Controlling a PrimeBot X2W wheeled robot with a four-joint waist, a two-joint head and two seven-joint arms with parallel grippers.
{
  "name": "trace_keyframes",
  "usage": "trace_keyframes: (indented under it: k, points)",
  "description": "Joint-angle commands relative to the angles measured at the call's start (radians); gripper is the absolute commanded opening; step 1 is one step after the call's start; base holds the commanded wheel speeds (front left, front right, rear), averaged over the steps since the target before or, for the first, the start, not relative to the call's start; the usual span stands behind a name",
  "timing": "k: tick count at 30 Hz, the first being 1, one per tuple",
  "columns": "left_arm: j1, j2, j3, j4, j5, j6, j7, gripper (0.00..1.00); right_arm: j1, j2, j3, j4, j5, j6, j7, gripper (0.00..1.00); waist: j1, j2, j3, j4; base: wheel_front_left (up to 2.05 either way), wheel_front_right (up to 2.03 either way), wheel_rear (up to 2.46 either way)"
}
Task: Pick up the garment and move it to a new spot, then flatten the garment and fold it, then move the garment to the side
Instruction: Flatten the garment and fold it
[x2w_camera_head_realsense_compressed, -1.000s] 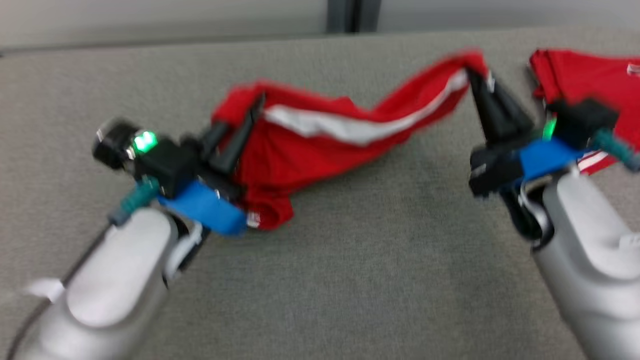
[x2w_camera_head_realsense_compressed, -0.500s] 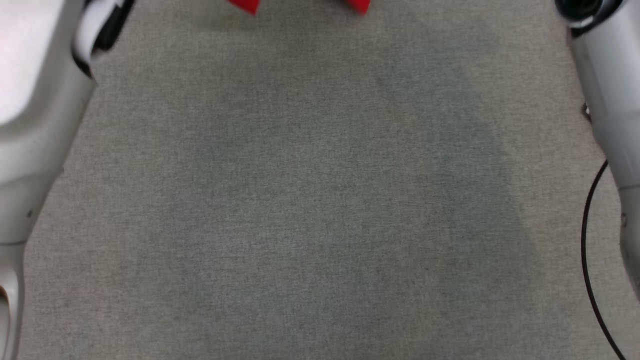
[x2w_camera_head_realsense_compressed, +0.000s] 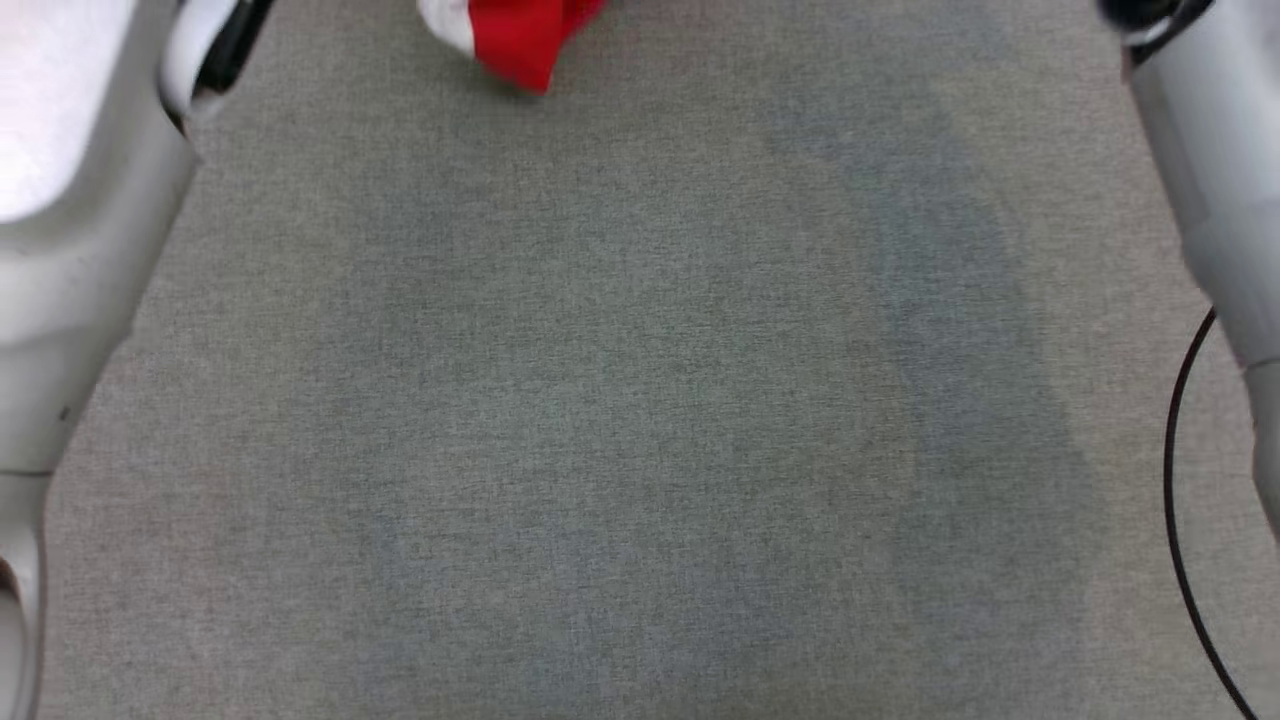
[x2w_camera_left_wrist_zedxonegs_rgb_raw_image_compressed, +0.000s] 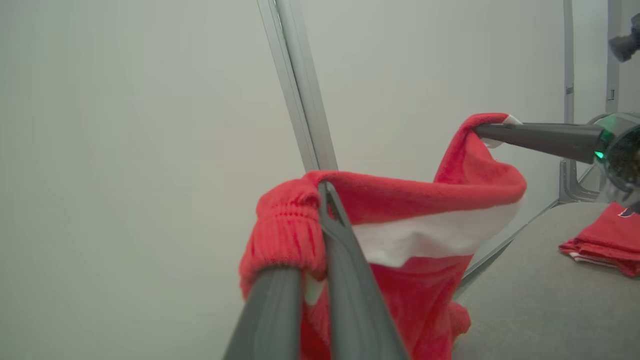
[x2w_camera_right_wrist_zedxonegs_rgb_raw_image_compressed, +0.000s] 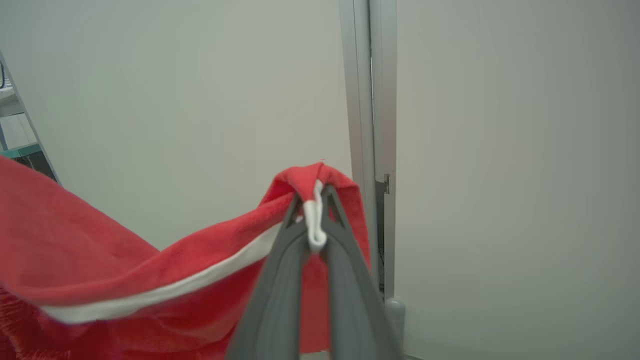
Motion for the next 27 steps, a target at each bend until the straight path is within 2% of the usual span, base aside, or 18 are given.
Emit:
trace_keyframes:
  k: [1, 6, 16, 23, 27]
  points:
    - [0.036, -0.007, -0.010, -0.001, 0.002, -0.001, -0.007, 0.00, 0.042, -0.011, 0.020, -0.005, 0.015, 0.000, -0.006, 0.00, 0.0000, 0.0000, 0.015, 0.009, 0.00, 0.00, 0.00]
    - [0.177, -0.022, 0.031, -0.104, 0.037, 0.003, -0.007, 0.00, 0.167, -0.053, 0.050, -0.072, 0.045, 0.000, -0.009, 0.00, 0.0000, 0.0000, 0.013, 0.016, 0.00, 0.00, 0.00]
    - [0.691, -0.041, 0.103, -0.327, 0.121, 0.037, -0.007, 0.00, 0.624, -0.108, 0.055, -0.308, 0.058, 0.000, -0.009, 0.00, 0.0000, 0.0000, -0.120, -0.012, 0.00, 0.00, 0.00]
    - [0.979, -0.046, 0.134, -0.397, 0.140, 0.066, -0.007, 0.00, 0.891, -0.156, 0.058, -0.412, 0.054, 0.000, -0.009, 0.00, 0.0000, 0.0000, -0.200, -0.022, 0.00, 0.00, 0.00]
    - [1.105, -0.051, 0.135, -0.400, 0.140, 0.067, -0.007, 0.00, 1.019, -0.177, 0.061, -0.448, 0.060, 0.000, -0.009, 0.00, 0.0000, 0.0000, -0.244, -0.015, 0.00, 0.00, 0.00]
